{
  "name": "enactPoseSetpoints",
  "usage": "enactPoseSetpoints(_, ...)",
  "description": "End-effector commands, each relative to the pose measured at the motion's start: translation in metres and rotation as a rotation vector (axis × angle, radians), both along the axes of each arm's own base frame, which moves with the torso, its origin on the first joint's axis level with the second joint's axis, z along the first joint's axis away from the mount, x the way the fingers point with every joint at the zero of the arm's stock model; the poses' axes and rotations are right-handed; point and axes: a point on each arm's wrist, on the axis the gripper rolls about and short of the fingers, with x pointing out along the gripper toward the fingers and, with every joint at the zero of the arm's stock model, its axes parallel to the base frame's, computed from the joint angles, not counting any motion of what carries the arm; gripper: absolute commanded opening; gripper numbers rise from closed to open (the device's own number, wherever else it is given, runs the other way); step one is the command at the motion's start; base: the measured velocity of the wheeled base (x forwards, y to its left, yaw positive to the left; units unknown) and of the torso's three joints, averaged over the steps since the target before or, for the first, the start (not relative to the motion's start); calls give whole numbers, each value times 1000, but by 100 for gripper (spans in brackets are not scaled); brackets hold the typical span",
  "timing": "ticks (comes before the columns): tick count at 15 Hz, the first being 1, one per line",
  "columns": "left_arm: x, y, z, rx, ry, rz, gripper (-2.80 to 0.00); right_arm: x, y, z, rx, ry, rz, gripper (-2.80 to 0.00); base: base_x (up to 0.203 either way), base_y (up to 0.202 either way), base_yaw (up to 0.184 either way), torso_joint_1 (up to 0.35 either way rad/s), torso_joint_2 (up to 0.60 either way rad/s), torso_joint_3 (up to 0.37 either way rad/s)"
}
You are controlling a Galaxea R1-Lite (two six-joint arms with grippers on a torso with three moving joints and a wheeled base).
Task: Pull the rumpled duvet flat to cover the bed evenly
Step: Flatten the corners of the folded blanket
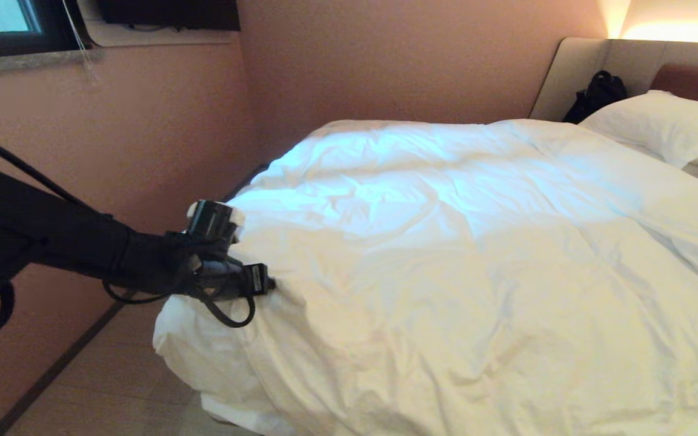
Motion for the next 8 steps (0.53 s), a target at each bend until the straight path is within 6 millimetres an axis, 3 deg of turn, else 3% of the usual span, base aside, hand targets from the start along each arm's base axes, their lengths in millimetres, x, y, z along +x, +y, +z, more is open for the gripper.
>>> enactPoseSetpoints(1, -42, -6, 59, -60, -140, -64, 0, 0, 0, 0, 0, 1, 0, -280, 0, 0, 0, 0, 0, 0)
enactPoseSetpoints(4, -83, -3, 102, -101, -261, -104, 0, 0, 0, 0, 0, 1, 0, -280, 0, 0, 0, 0, 0, 0)
enactPoseSetpoints(6, -98, 4, 113, -87, -312, -121, 0, 0, 0, 0, 0, 1, 0, -280, 0, 0, 0, 0, 0, 0)
enactPoseSetpoints(8, -97, 16, 109, 33, -329, -156, 0, 0, 0, 0, 0, 1, 0, -280, 0, 0, 0, 0, 0, 0)
